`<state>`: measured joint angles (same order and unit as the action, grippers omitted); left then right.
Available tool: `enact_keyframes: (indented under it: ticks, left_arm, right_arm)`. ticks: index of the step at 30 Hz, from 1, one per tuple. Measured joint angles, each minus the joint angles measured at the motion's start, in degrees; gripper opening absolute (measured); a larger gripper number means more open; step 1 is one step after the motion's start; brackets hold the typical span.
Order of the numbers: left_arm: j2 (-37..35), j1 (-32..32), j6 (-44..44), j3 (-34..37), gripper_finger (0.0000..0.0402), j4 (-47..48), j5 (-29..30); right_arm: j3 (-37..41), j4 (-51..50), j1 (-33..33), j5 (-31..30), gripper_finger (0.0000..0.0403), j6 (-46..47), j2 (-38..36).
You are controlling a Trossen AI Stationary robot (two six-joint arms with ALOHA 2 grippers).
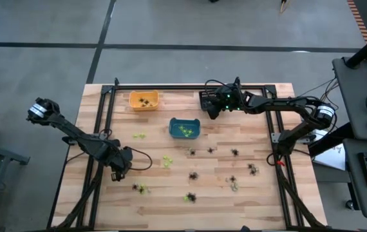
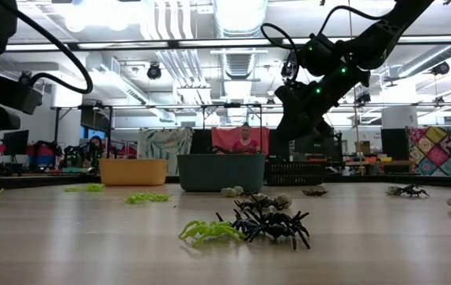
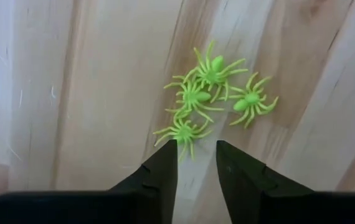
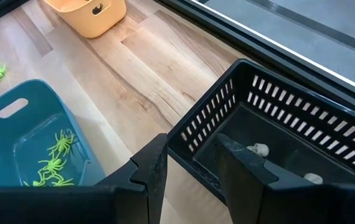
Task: Sort Halloween decoration
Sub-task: Put the green spider toy into the blue bin
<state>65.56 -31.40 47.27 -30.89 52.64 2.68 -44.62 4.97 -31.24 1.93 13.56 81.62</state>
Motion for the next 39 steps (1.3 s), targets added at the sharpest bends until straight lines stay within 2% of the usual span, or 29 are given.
enact_keyframes:
  ticks: [7, 24, 30, 39]
  left_arm:
    - [0.0, 0.0, 0.5, 0.9, 0.0128, -0.3, 1.2]
    - [0.0, 0.0, 2.2, 4.7, 0.0127, -5.0, 1.3]
    - [0.0, 0.0, 3.0, 4.9, 0.0096, -5.0, 1.3]
    - [0.0, 0.0, 6.4, 4.9, 0.0007, -3.7, 1.5]
  right_arm:
    - [0.0, -0.1, 0.0, 0.0, 0.0123, -0.2, 0.0]
    - [0.0, -0.1, 0.0, 0.0, 0.0123, -0.3, 0.0]
    - [0.0, -0.1, 0.0, 0.0, 0.0123, -0.3, 0.0]
    - [0.0, -0.2, 0.0, 0.0, 0.0123, -0.3, 0.0]
